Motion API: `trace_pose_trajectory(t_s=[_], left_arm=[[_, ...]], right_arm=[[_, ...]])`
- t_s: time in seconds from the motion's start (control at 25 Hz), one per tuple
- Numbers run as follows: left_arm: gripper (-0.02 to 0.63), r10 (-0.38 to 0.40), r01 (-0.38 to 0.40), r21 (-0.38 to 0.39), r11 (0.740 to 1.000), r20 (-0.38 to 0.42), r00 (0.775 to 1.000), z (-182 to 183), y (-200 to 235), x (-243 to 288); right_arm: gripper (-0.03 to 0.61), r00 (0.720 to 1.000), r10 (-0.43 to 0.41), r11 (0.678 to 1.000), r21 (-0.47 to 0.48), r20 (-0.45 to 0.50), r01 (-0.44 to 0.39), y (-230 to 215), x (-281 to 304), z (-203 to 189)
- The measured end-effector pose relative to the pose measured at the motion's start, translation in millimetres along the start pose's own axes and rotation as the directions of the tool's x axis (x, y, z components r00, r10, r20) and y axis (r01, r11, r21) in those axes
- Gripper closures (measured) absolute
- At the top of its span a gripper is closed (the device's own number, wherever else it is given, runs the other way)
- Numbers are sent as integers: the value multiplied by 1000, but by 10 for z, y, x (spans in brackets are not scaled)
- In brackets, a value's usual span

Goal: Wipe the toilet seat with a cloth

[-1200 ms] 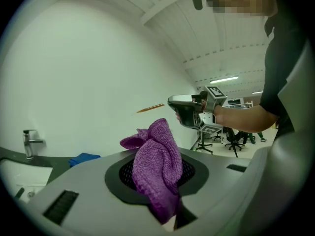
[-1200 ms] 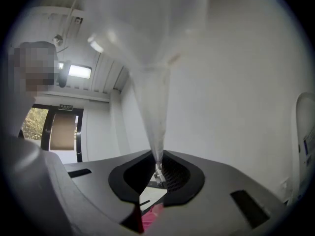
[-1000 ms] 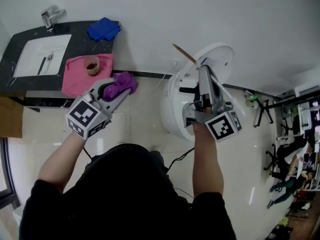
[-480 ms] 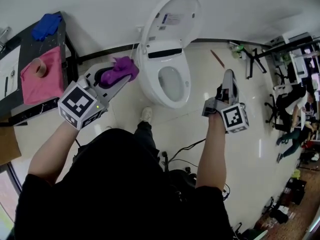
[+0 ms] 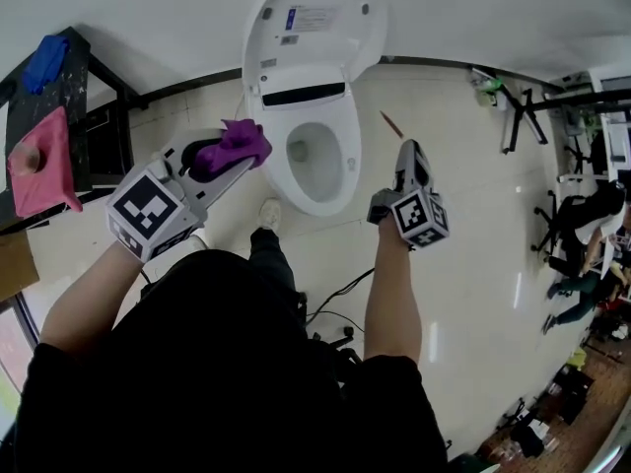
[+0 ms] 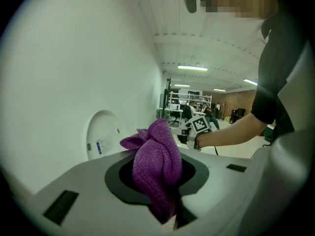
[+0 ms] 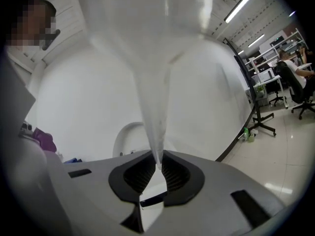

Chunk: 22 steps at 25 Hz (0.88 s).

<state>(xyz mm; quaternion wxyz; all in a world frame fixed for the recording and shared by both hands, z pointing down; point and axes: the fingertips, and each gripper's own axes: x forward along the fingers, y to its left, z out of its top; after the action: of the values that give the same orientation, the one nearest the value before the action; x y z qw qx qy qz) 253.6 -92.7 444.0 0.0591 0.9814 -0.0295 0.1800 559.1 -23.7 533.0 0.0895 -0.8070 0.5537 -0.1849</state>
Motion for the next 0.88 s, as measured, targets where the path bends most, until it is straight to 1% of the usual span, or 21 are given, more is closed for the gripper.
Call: trace_pose_trajectory(t_s=[0.2,0.36,0.6,0.76,0.88], left_arm=[[522,4,-5,-20,1000,-59,998,86,70,596],[522,37,-42,-45,998,-99,994,121,276,907],[522,80,-90,-62,994,-150,985,6,428,1057],[522,102,-114,-67,991,-168,980,-27,462,1073],[522,116,-131,-73,989,-176,978,-34,472,1069]], right_arm=[[545,993,21,1000,15,-114,-19,-568,697,-502],[545,978,14,1000,4,-207,-14,-844,1174,-827],[545,951,4,1000,-23,-308,-12,-1095,1581,-1278],[545,933,-17,998,-55,-359,-3,-1220,1705,-1457],[545,927,-18,998,-59,-374,-5,-1269,1749,-1503]])
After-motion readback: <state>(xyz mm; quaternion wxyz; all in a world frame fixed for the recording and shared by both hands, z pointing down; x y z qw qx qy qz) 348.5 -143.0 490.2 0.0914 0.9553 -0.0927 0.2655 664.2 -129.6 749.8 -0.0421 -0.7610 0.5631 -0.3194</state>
